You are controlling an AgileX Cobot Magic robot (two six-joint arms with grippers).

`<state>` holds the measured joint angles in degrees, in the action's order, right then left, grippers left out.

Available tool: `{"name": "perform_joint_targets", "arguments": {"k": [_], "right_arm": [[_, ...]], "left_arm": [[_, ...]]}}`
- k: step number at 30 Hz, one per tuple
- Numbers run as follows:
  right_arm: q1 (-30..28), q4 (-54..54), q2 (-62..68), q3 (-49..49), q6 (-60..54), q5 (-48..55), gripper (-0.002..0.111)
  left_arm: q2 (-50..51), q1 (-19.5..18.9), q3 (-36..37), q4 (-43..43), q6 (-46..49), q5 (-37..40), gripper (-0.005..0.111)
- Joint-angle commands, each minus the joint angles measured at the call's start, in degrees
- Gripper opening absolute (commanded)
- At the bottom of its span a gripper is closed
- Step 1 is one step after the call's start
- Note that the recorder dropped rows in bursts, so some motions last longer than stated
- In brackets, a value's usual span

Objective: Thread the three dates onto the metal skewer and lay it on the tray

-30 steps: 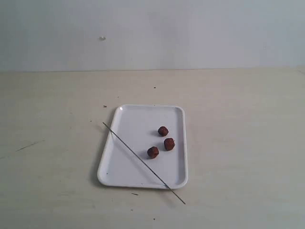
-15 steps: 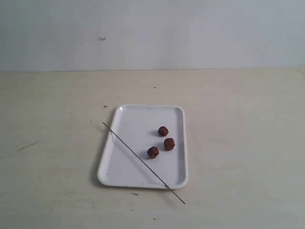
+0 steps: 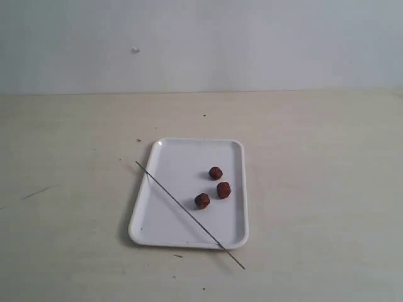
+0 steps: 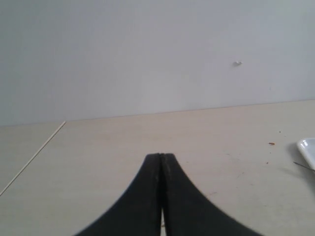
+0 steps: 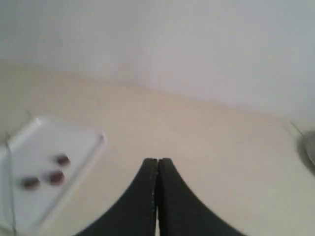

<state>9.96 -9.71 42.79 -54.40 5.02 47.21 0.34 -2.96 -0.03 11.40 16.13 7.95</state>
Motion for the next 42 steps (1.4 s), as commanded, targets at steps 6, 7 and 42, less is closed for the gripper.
{"name": "perform_joint_targets", "arguments": {"k": [6,7,42], "right_arm": [[0.05,25.41,25.45,-8.21,-16.5,17.12,0.0],[0.05,25.43,25.15,-8.21,-16.03,13.91,0.0],[18.72,19.88,46.19,-5.94,-14.54,5.86,0.0]], "left_arm": [[-0.34,0.25,0.03,-0.14,0.17,-0.54,0.0],[-0.34,0.25,0.03,-0.14,0.17,-0.54,0.0],[-0.34,0.25,0.03,-0.14,0.17,-0.54,0.0]]}}
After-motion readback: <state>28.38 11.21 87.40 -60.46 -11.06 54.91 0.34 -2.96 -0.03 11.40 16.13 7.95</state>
